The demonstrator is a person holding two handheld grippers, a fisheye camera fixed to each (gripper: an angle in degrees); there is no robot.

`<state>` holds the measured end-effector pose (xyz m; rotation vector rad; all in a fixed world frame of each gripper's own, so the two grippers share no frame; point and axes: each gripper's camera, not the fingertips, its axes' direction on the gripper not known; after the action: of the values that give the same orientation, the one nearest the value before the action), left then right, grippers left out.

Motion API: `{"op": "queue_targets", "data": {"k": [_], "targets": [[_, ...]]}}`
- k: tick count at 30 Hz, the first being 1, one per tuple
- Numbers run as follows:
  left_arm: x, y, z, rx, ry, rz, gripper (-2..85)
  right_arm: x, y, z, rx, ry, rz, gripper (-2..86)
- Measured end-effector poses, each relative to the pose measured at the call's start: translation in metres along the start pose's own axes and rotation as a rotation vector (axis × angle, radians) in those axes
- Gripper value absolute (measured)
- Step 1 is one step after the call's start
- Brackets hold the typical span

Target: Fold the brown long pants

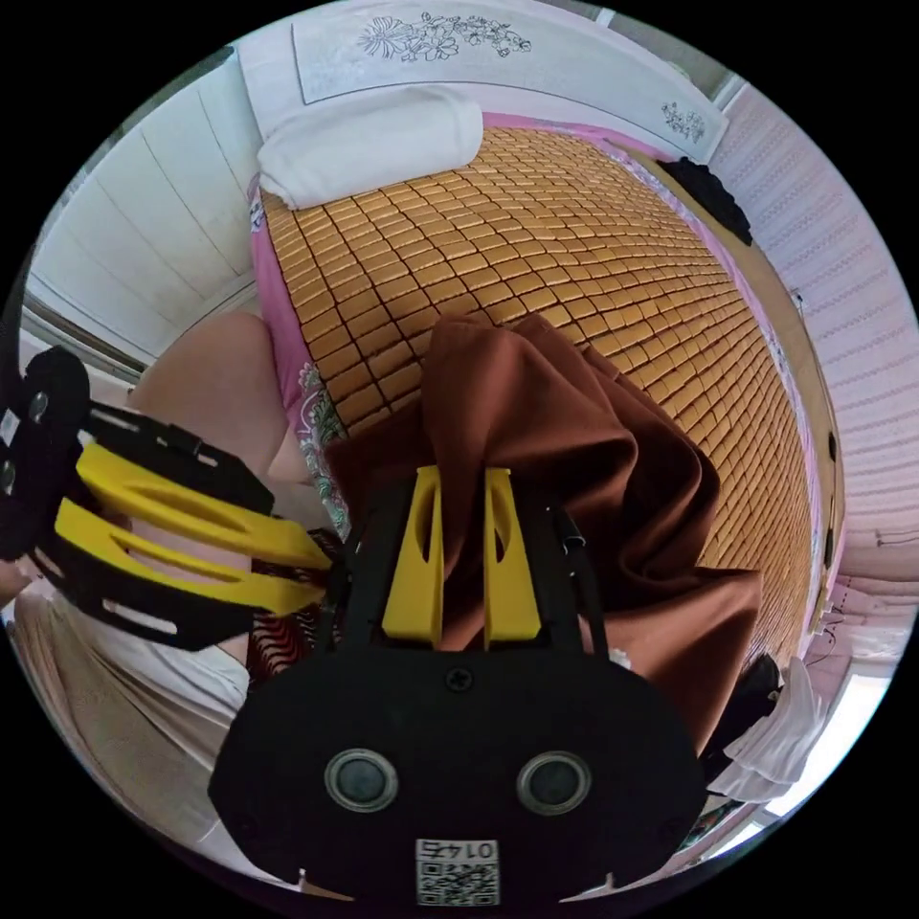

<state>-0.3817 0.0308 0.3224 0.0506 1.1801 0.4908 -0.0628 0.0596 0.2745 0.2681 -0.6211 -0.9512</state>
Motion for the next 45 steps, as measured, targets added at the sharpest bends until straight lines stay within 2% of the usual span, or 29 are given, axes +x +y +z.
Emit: {"op": "queue_targets", "data": {"k": [2, 5, 10, 13, 17, 19, 21, 23, 26, 28, 30, 33, 35, 36, 38, 41, 44, 45], "targets": [[-0.013, 0.004, -0.022, 0.055, -0.009, -0.049, 2.3, 0.018, 0.015, -0.016, 0.031, -0.073, 0.062, 2.5], [-0.036, 0.006, -0.05, 0.14, -0.06, -0.128, 2.3, 0.056, 0.062, -0.06, 0.177, -0.157, 0.198, 1.7], [-0.063, -0.017, -0.053, 0.156, -0.108, -0.192, 5.9, 0.112, 0.16, -0.128, 0.347, -0.208, 0.417, 1.3], [-0.068, -0.046, -0.025, 0.09, -0.134, -0.202, 8.3, 0.134, 0.221, -0.167, 0.402, -0.14, 0.532, 1.3], [-0.058, -0.073, 0.037, -0.121, -0.064, -0.189, 10.6, 0.167, 0.313, -0.236, 0.488, 0.101, 0.743, 1.8], [-0.05, -0.075, 0.038, -0.109, -0.096, -0.15, 9.3, 0.183, 0.352, -0.262, 0.469, 0.25, 0.858, 2.3], [-0.049, -0.072, 0.032, -0.117, -0.026, -0.142, 4.2, 0.199, 0.393, -0.278, 0.382, 0.434, 1.01, 3.8], [-0.036, -0.068, 0.021, -0.093, -0.024, -0.104, 0.4, 0.205, 0.412, -0.28, 0.327, 0.502, 1.107, 6.2], [0.017, -0.056, 0.005, -0.061, 0.047, 0.099, -0.6, 0.196, 0.416, -0.269, 0.29, 0.559, 1.147, 10.8], [0.059, -0.047, 0.002, -0.046, 0.127, 0.214, -0.8, 0.186, 0.405, -0.253, 0.34, 0.433, 1.115, 12.6], [0.119, -0.038, 0.012, -0.058, 0.193, 0.351, -0.9, 0.172, 0.377, -0.215, 0.476, -0.037, 0.98, 13.7], [0.186, -0.028, 0.038, -0.126, 0.258, 0.529, -0.7, 0.149, 0.33, -0.161, 0.422, -0.522, 0.809, 15.6], [0.217, -0.019, 0.054, -0.176, 0.235, 0.633, -0.4, 0.139, 0.314, -0.139, 0.31, -0.564, 0.779, 15.2], [0.231, -0.013, 0.062, -0.191, 0.166, 0.675, 0.0, 0.137, 0.31, -0.128, 0.224, -0.568, 0.796, 14.0], [0.24, -0.006, 0.071, -0.237, 0.097, 0.71, 0.5, 0.136, 0.314, -0.125, 0.197, -0.553, 0.794, 6.5], [0.236, -0.004, 0.058, -0.274, 0.157, 0.664, 2.5, 0.143, 0.336, -0.144, 0.243, -0.545, 0.793, 2.3], [0.209, -0.012, 0.024, -0.192, 0.224, 0.542, 4.6, 0.155, 0.371, -0.172, 0.3, -0.509, 0.839, 1.2], [0.192, -0.019, 0.013, -0.158, 0.191, 0.489, 5.6, 0.159, 0.387, -0.188, 0.332, -0.461, 0.865, 0.9]]}}
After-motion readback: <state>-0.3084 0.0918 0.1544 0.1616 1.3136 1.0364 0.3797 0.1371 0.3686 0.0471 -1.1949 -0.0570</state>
